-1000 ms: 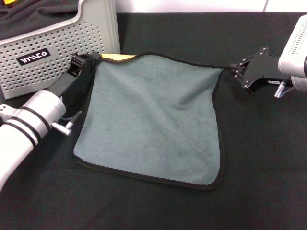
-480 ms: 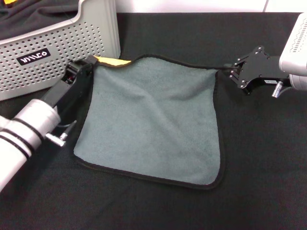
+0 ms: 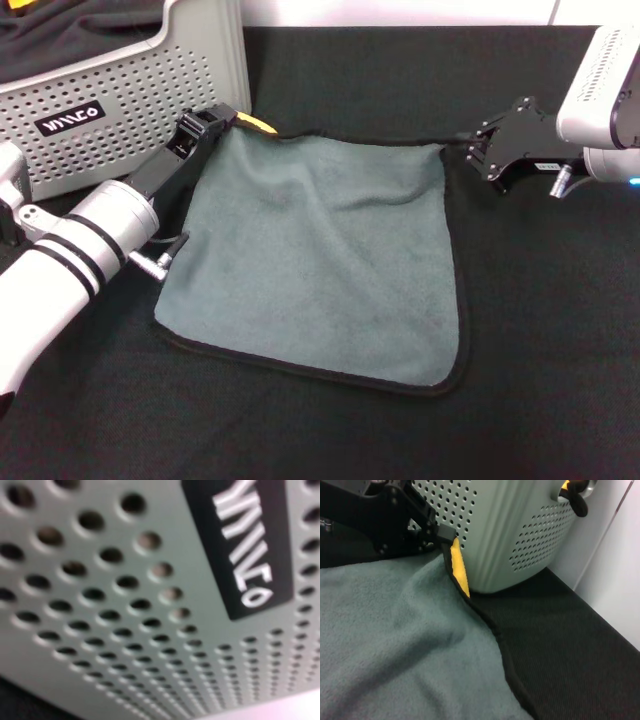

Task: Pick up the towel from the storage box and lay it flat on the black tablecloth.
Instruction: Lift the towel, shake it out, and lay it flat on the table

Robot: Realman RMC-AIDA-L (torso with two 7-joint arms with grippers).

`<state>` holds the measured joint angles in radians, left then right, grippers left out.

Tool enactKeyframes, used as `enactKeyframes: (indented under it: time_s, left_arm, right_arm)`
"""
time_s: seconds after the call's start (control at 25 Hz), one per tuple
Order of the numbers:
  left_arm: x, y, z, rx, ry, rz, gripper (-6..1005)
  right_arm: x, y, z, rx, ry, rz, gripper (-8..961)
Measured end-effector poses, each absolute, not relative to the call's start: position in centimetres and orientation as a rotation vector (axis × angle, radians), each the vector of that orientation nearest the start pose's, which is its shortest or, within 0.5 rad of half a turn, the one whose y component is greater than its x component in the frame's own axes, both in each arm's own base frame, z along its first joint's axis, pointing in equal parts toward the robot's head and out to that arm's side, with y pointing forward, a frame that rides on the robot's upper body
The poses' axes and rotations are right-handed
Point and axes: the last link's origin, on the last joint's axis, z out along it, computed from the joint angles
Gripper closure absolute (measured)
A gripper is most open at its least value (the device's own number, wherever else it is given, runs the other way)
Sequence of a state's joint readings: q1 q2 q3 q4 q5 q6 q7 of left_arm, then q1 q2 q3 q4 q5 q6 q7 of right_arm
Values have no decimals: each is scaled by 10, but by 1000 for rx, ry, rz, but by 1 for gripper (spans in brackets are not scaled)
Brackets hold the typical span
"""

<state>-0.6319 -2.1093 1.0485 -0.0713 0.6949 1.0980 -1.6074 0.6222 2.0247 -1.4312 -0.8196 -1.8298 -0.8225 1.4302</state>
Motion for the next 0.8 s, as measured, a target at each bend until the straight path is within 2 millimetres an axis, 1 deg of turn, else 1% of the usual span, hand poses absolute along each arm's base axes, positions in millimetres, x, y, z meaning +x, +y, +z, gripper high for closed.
enactKeyframes:
  time_s: [0.36, 0.8]
  left_arm:
    - [-303, 360, -57, 1885, 2511, 1895, 988]
    - [-300, 366, -59, 1914, 2528, 1865, 989]
  right_arm:
    - [203, 420, -37, -2551, 73, 86, 866]
    - [202, 423, -40, -2549, 67, 70, 863]
